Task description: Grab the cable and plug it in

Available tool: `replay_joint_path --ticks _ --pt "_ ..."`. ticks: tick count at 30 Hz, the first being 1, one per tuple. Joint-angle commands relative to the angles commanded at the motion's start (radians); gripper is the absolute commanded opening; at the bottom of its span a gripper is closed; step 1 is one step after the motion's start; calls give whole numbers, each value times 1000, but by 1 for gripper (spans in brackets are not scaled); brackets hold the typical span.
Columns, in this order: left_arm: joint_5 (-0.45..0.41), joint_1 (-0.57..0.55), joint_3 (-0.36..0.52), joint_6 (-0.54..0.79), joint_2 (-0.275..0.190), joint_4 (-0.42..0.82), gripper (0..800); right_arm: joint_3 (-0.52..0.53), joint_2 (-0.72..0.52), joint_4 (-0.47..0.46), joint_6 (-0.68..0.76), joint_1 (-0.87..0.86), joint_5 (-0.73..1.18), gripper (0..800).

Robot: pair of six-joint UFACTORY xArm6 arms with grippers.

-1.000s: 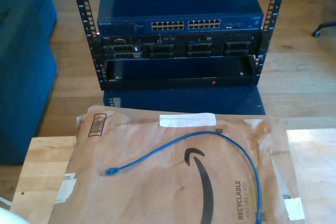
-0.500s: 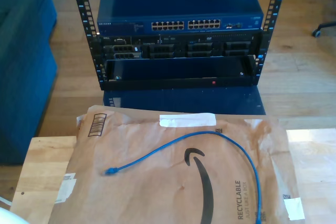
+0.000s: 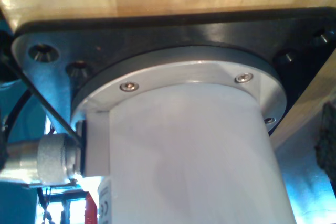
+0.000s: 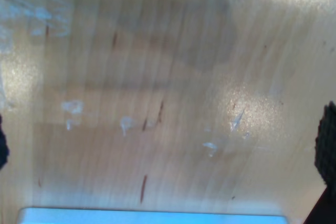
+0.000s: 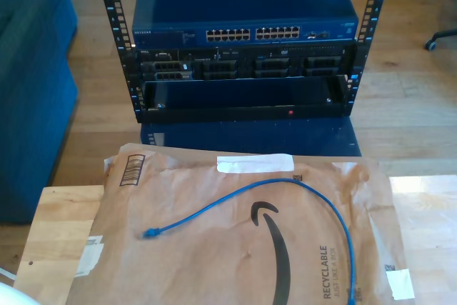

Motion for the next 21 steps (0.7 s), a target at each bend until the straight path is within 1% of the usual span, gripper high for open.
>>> replay_joint_path --ticks 8,11,16,17,19,21 --pt "5 0 -2 -2 2 0 800 0 -2 8 -2 -11 0 799" --pt "11 -2 -2 -5 5 0 800 -3 0 31 0 -11 2 799" --pt "17 -2 -11 -11 -8 5 800 -12 -21 40 0 -12 14 799" --pt "25 0 -21 -12 -18 6 800 -15 -40 40 0 -12 15 799" --pt "66 0 -43 -29 -48 8 800 -15 -60 38 0 -12 17 799" --pt "114 -2 -72 -38 -55 8 800 -20 -60 40 0 -12 32 799"
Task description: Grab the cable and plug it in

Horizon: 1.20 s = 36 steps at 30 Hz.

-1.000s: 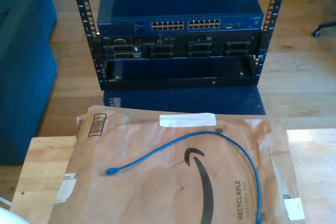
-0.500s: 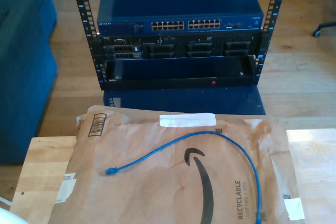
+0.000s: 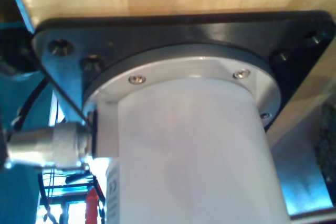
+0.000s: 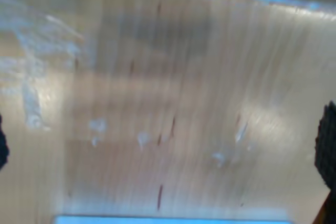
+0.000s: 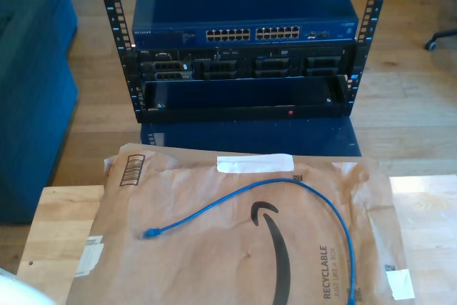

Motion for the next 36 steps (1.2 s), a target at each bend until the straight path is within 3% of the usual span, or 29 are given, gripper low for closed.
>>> replay_joint_path --ticks 6,12,17,24,36 --pt "149 -34 -106 -54 -20 0 800 -149 -2 2 8 0 215 798" --pt "334 -247 -245 -293 -18 -6 800 -336 34 18 130 43 305 798" --pt "351 -465 -331 -566 -17 -91 800 -443 68 34 353 221 308 798" --pt "350 -684 -425 -812 -14 -206 800 -578 130 32 786 608 304 798" --pt "336 -931 -428 -1026 -11 -394 800 -595 123 32 1428 1416 371 798"
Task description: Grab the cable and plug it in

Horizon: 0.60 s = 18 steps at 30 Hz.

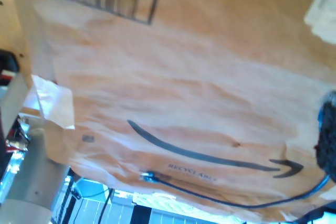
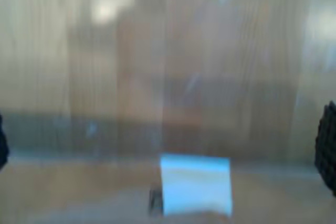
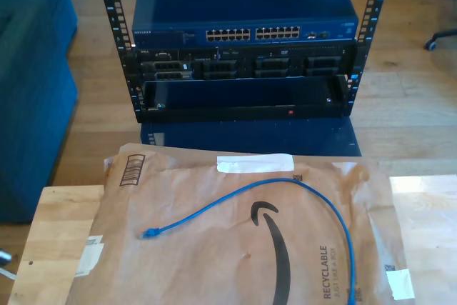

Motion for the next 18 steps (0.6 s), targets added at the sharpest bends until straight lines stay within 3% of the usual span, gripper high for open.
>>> replay_joint_path --ticks 3,7,13,18 --pt "-8 -41 2 -26 8 -41 800 -21 25 2 169 221 -11 797" --pt "-37 -123 2 -106 12 -51 800 -135 178 0 333 460 -11 797" --pt "-94 -249 5 -215 32 -52 800 -361 446 2 364 575 -12 799" --pt "-109 -328 8 -285 46 -52 800 -436 566 87 374 624 -133 798"
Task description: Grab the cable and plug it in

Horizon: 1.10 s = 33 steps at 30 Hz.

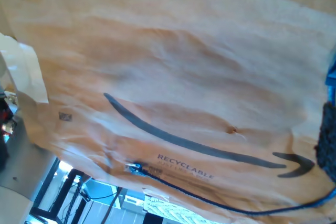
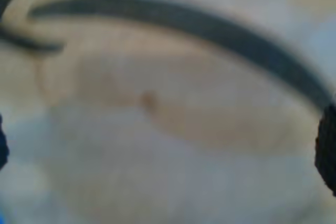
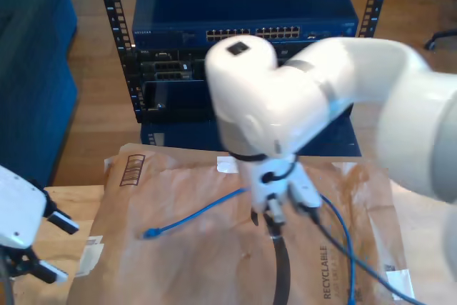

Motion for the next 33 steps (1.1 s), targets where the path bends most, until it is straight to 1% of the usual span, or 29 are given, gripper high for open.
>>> replay_joint_path --ticks 3,6,8,12,15,17,20,25,27,29,30,31,33 --pt "0 -5 3 -3 3 -6 800 0 41 51 -2 12 -126 797" --pt "2 -5 2 -3 2 -23 800 -3 60 109 -6 18 -184 796" --pt "2 -5 -2 -3 0 -23 800 -25 80 114 -6 18 -207 796" --pt "-2 -8 -2 -3 5 -23 800 -72 166 112 -28 66 -209 794" --pt "-14 -9 -2 -6 15 -25 800 -78 215 114 -32 87 -245 788" --pt "-15 -9 0 -14 25 -25 800 -72 233 114 -35 94 -288 742" --pt "-14 -9 0 -14 28 -25 800 -77 253 112 -37 101 -319 706" --pt "-15 -9 -5 -14 29 -25 800 -81 279 112 -35 101 -354 692" --pt "-17 -11 -5 -14 31 -25 800 -98 296 112 -34 101 -354 671" --pt "-18 -11 -5 -14 38 -25 800 -100 301 112 -34 101 -356 617" --pt "-26 -11 -5 -14 40 -25 800 -100 301 112 -32 101 -356 570" --pt "-34 -11 -5 -12 43 -25 800 -98 301 112 -32 100 -356 502" --pt "-38 -12 -3 -14 52 -25 800 -98 302 112 -31 100 -356 443"
